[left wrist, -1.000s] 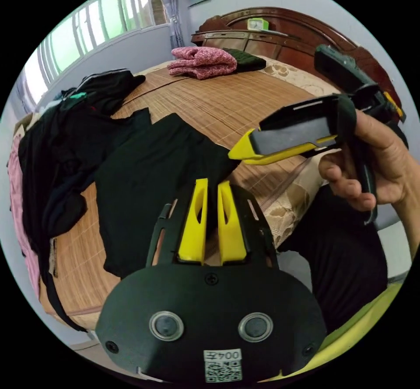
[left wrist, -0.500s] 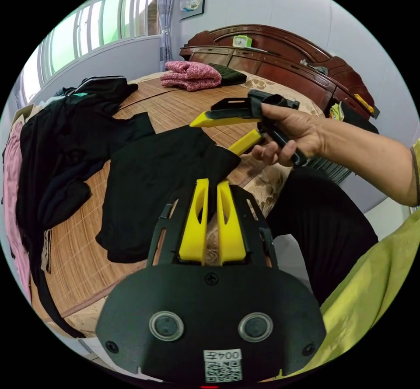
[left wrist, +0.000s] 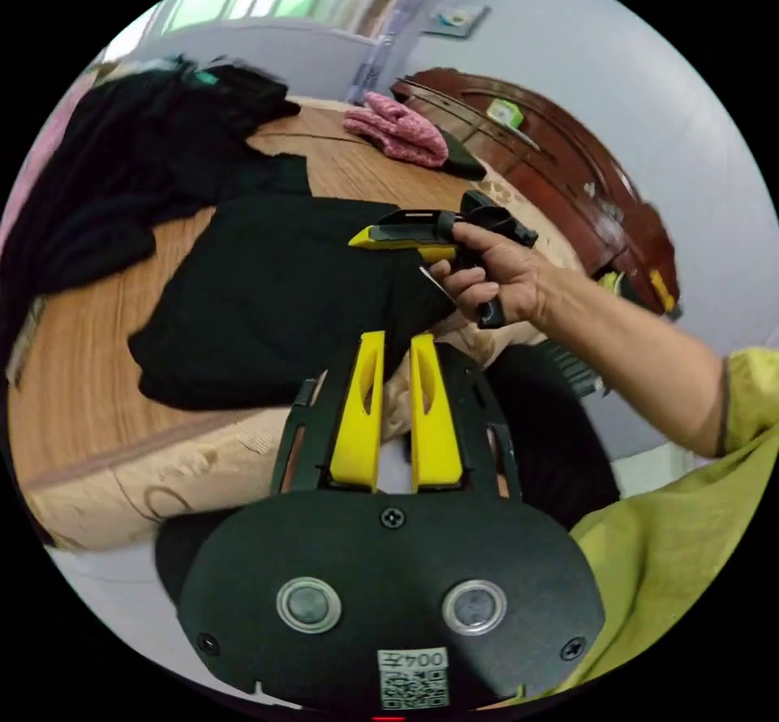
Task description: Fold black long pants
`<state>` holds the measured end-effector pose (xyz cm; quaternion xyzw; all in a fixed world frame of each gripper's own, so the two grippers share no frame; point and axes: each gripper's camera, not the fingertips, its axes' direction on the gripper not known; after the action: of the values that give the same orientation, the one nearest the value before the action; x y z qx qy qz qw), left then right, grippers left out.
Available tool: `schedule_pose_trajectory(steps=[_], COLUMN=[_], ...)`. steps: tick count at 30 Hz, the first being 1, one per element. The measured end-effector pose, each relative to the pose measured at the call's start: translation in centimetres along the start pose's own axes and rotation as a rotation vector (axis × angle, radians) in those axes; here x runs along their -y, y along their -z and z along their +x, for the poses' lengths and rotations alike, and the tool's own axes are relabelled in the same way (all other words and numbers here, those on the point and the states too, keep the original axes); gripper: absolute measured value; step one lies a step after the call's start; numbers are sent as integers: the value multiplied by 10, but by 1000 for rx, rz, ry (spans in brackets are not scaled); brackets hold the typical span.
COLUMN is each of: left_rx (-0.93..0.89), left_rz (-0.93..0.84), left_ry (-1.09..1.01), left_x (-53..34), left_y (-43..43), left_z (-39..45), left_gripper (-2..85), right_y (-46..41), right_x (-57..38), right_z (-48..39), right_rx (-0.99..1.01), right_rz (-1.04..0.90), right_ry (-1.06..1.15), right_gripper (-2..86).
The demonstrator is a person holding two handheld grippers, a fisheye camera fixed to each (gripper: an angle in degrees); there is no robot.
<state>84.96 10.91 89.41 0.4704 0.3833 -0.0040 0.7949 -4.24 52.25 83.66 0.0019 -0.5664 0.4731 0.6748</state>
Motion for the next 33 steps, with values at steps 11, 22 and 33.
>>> schedule_pose_trajectory(steps=[11,22,33], left_rx=[-601,-839,-651], left_rz=[124,270,103], left_ry=[533,709,639], left_x=[-82,-113,-83], left_y=[-73,-156,-158], left_z=[-94,-121,-110], left_gripper=[154,168,56], right_y=[-4,21,63], right_x=[-2,-42,-89], right_z=[-71,-65,2], right_rx=[-247,-213,-10], right_rz=[-9,94,173], right_ry=[19,-83,-159], right_gripper=[50,49,64])
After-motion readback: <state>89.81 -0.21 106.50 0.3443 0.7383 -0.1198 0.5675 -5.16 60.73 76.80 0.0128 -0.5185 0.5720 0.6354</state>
